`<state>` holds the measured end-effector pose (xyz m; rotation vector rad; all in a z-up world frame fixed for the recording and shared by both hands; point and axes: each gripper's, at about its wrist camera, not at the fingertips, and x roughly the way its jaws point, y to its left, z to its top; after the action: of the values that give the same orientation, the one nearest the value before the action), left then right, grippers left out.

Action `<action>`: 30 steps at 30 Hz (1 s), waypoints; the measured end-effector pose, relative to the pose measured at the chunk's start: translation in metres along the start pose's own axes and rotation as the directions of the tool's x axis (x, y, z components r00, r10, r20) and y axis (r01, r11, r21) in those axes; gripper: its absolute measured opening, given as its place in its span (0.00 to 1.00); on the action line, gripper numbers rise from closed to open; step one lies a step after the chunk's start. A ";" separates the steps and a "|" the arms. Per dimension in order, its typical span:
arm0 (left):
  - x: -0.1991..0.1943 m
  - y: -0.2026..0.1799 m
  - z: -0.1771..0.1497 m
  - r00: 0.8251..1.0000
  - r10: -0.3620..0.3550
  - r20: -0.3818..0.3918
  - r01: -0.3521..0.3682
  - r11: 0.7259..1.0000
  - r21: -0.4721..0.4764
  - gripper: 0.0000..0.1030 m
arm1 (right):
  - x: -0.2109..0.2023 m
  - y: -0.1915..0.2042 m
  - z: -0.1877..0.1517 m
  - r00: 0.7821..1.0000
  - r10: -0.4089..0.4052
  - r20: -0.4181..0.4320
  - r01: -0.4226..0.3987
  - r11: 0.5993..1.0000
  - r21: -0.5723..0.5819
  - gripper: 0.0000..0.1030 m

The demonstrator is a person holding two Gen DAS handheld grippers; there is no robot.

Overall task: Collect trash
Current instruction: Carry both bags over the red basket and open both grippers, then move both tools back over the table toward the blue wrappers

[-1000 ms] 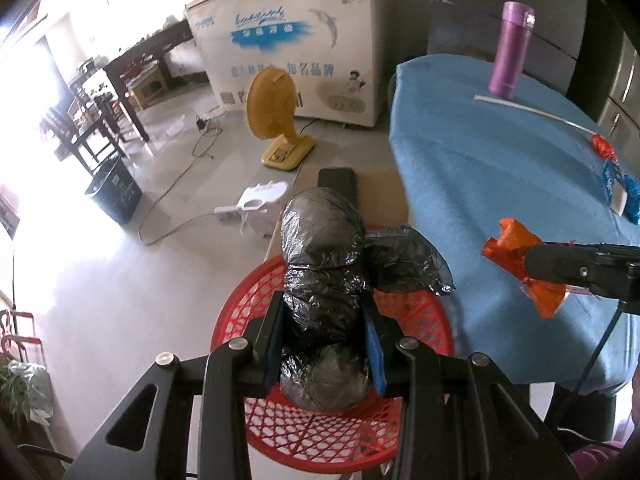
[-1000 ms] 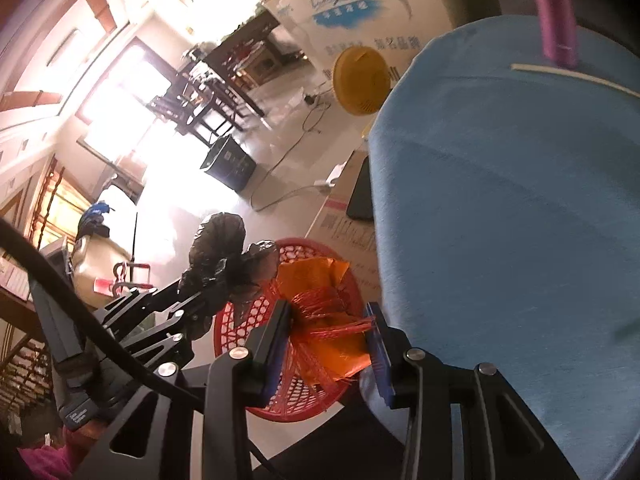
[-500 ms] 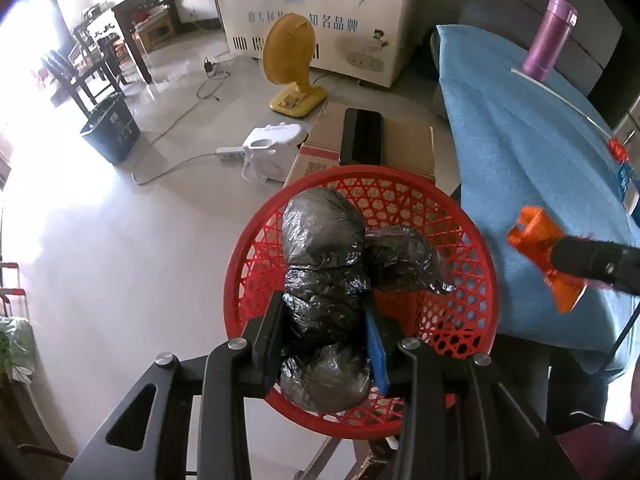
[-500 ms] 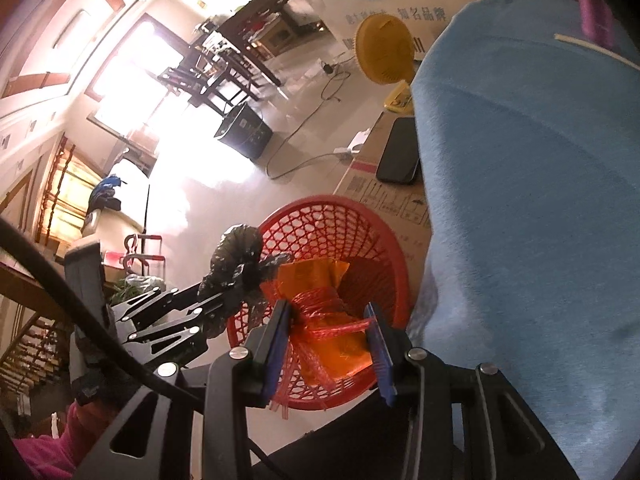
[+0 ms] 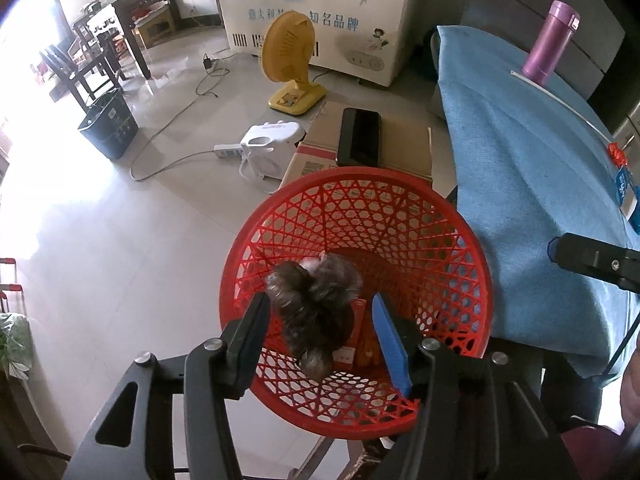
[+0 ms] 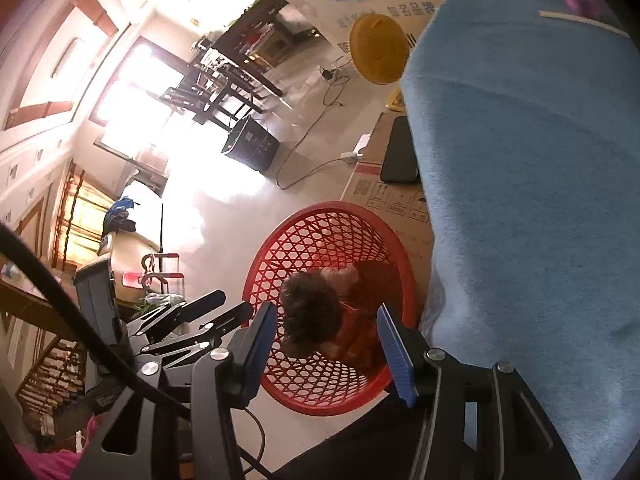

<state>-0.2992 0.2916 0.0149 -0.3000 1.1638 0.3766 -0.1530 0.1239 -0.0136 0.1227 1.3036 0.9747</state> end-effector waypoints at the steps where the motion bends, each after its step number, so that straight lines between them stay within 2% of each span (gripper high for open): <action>1: 0.000 -0.003 0.000 1.000 -0.001 0.002 0.001 1.000 0.004 0.53 | -0.001 -0.002 0.000 1.000 -0.002 0.001 0.002 1.000 0.006 0.55; 7: -0.006 -0.029 0.002 1.000 -0.005 0.021 0.003 0.997 0.073 0.53 | -0.008 -0.016 -0.003 1.000 -0.003 0.016 0.002 0.999 0.047 0.55; 17: -0.024 -0.074 0.008 0.997 -0.022 0.072 0.011 0.989 0.147 0.56 | -0.056 -0.041 -0.005 0.990 0.002 0.138 -0.016 0.995 0.102 0.55; 25: -0.034 -0.112 0.011 0.996 -0.043 0.078 0.025 0.976 0.217 0.56 | -0.102 -0.074 -0.014 0.970 -0.007 0.241 -0.037 0.984 0.176 0.55; 30: -0.049 -0.150 0.020 0.990 -0.086 0.111 0.049 0.953 0.298 0.58 | -0.146 -0.098 -0.027 0.942 -0.059 0.331 -0.017 0.975 0.222 0.55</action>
<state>-0.2337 0.1585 0.0733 -0.0543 1.0678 0.1548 -0.1150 -0.0447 0.0304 0.4297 1.0901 0.7475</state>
